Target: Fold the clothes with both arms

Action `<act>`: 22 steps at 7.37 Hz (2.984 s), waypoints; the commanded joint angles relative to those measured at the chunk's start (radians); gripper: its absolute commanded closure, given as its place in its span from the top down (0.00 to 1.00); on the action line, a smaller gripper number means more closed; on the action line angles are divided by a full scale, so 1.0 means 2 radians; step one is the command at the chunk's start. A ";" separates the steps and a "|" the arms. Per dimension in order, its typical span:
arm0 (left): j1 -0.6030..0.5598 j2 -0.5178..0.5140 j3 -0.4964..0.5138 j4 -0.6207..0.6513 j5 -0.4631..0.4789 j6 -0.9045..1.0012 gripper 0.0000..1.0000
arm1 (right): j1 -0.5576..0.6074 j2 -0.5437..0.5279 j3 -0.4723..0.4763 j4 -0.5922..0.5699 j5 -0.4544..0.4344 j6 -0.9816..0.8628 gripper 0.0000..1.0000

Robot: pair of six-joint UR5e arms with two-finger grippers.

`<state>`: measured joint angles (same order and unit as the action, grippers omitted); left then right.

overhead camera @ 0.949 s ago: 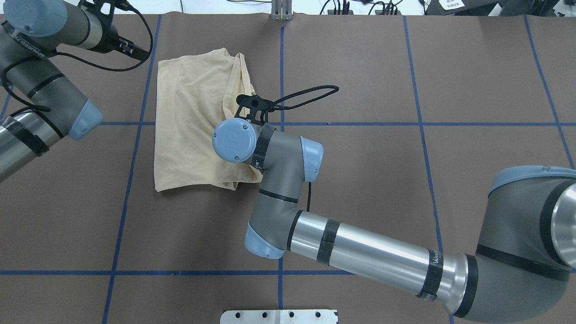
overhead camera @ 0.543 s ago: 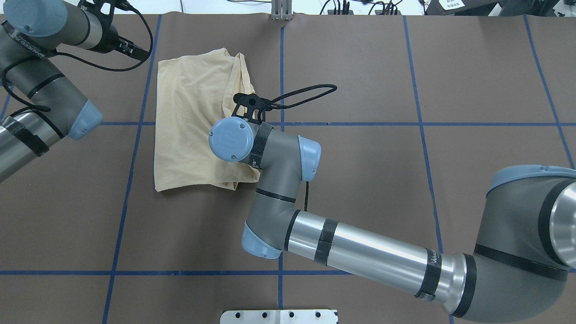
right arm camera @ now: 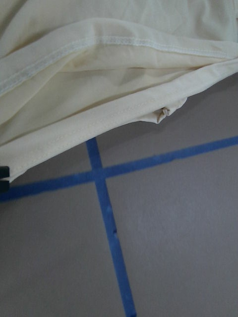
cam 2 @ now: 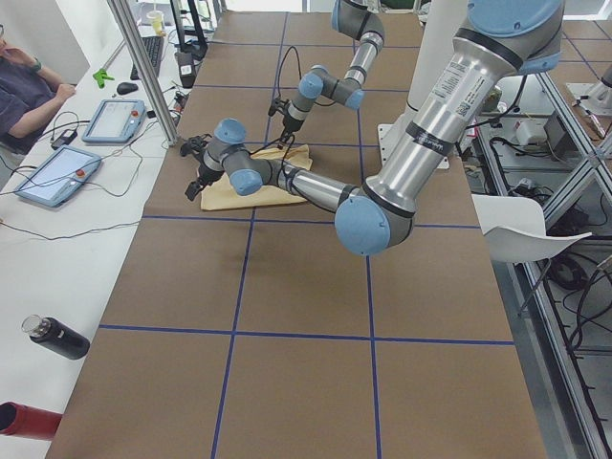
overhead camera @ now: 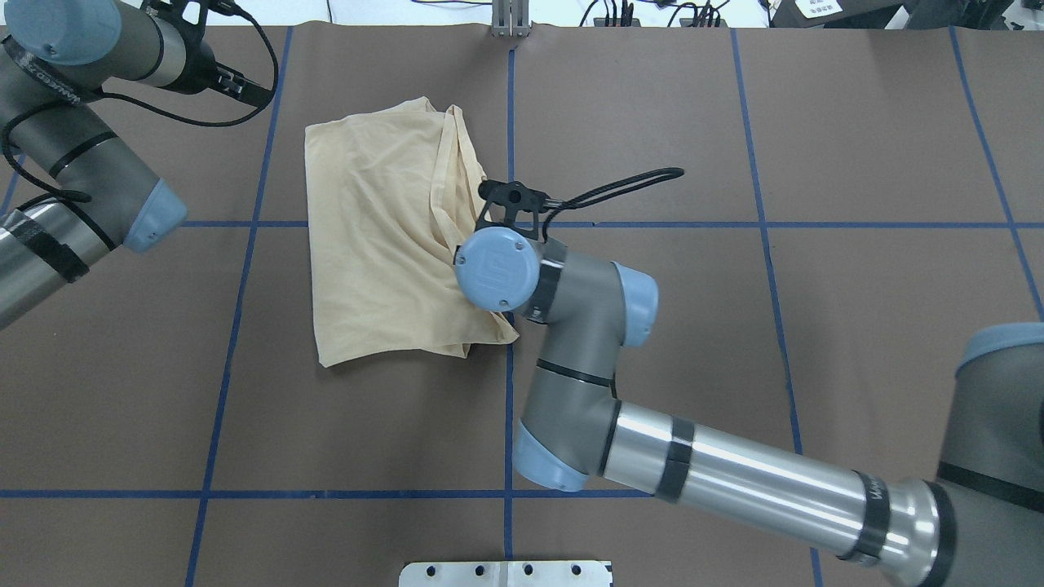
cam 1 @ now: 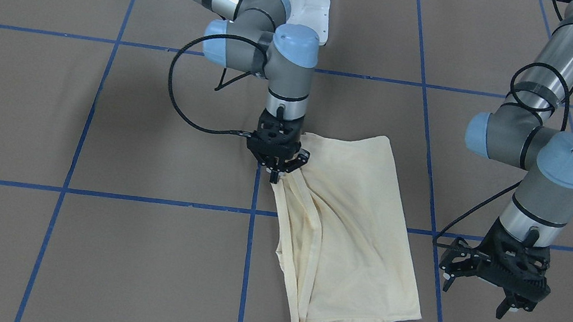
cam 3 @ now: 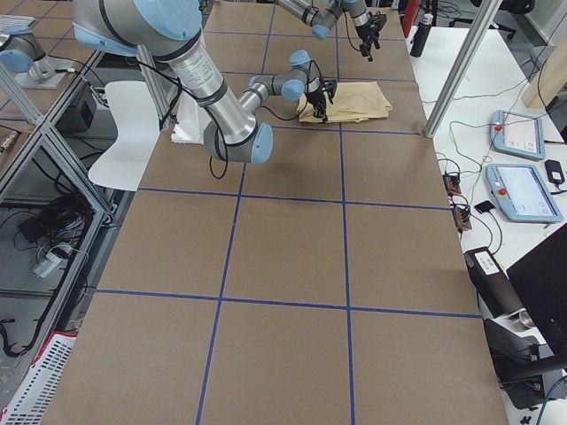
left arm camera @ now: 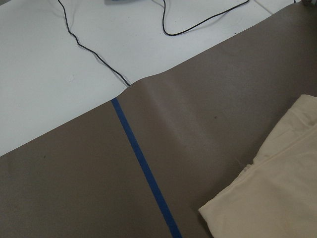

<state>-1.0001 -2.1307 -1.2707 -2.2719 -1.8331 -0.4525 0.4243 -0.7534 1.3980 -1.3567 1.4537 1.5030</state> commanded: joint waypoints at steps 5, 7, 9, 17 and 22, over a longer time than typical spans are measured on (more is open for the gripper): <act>0.001 0.002 0.000 0.000 -0.001 -0.002 1.00 | -0.036 -0.140 0.195 -0.075 -0.009 -0.003 0.99; 0.001 0.002 -0.002 0.000 -0.001 -0.001 1.00 | -0.017 -0.131 0.216 -0.076 0.005 -0.059 1.00; 0.001 0.002 -0.003 0.000 -0.001 -0.001 1.00 | -0.023 -0.076 0.153 -0.078 0.009 -0.067 1.00; 0.001 0.002 -0.003 0.001 -0.001 -0.002 1.00 | -0.036 -0.075 0.122 -0.098 0.007 -0.268 0.51; 0.001 0.002 -0.003 0.000 -0.001 -0.002 1.00 | -0.041 -0.077 0.129 -0.098 0.008 -0.268 0.14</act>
<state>-0.9986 -2.1261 -1.2763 -2.2718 -1.8346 -0.4556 0.3480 -0.9077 1.6559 -1.5536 1.4677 0.9665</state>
